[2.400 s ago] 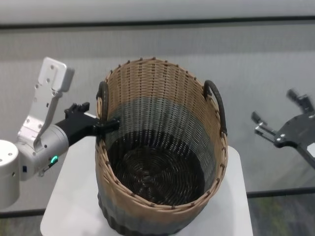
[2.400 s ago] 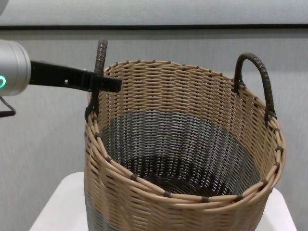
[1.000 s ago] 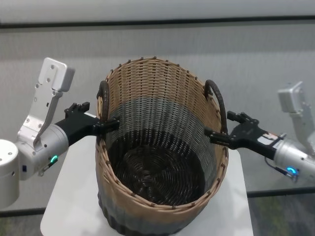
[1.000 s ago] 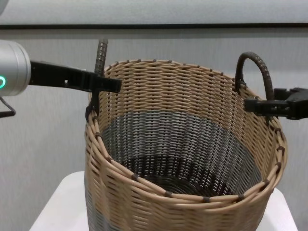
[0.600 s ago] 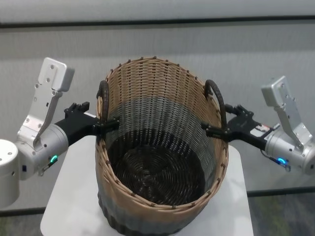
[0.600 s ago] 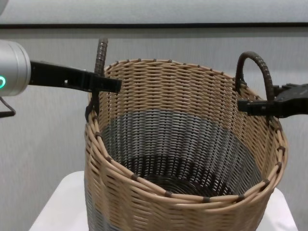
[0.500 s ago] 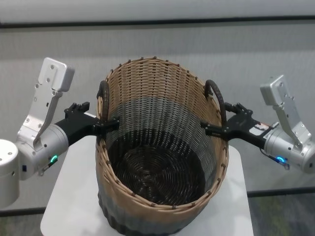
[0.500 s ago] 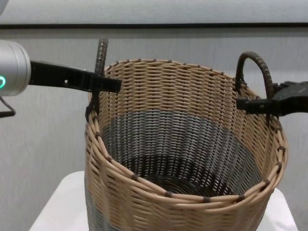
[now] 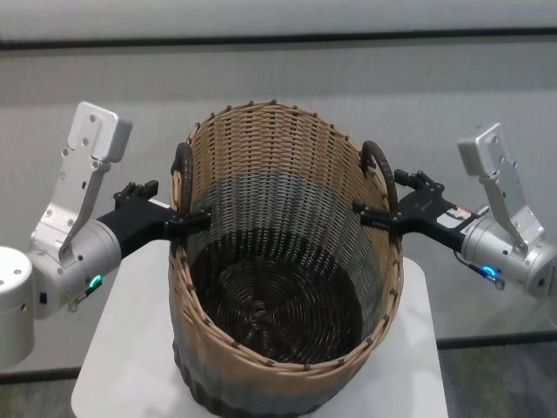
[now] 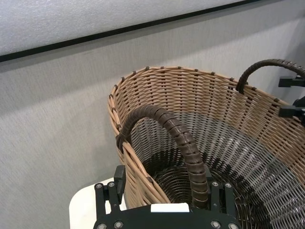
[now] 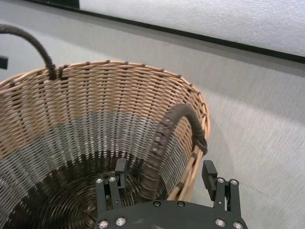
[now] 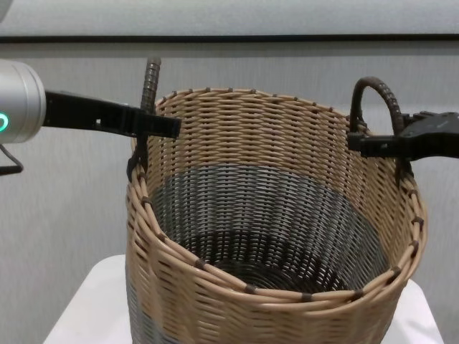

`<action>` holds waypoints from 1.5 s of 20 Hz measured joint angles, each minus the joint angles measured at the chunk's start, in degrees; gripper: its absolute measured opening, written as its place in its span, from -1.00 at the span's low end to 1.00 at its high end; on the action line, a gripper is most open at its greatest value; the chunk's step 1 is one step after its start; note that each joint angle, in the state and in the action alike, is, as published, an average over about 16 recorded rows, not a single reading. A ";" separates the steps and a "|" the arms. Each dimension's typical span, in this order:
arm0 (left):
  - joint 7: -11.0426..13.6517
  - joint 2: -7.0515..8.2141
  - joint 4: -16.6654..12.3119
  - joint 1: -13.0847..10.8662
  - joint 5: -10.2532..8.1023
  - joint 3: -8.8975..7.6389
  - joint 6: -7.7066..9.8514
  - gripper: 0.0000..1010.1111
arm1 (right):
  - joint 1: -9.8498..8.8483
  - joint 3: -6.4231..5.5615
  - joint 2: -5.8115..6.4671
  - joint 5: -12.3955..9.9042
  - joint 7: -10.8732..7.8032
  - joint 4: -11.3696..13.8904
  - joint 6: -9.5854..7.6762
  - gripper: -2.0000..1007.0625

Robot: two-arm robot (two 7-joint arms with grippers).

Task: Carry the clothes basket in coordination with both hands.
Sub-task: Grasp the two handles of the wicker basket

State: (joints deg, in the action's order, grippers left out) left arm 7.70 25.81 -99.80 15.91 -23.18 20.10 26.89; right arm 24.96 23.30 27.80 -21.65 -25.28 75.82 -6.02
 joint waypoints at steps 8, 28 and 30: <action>0.00 0.00 0.00 0.00 0.00 0.00 0.00 0.98 | 0.74 -0.59 -1.26 0.29 -0.06 -1.93 1.19 0.95; 0.00 0.00 0.00 0.00 0.00 0.00 0.00 0.69 | 0.37 -0.65 -0.99 0.05 0.09 -1.41 0.96 -0.02; 0.00 0.00 0.00 0.00 0.00 0.00 0.00 0.58 | 0.35 -0.65 -0.97 0.04 0.10 -1.37 0.93 -0.16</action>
State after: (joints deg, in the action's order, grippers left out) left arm 7.70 25.81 -99.81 15.91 -23.18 20.10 26.89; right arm 25.31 22.65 26.83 -21.62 -25.19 74.45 -5.08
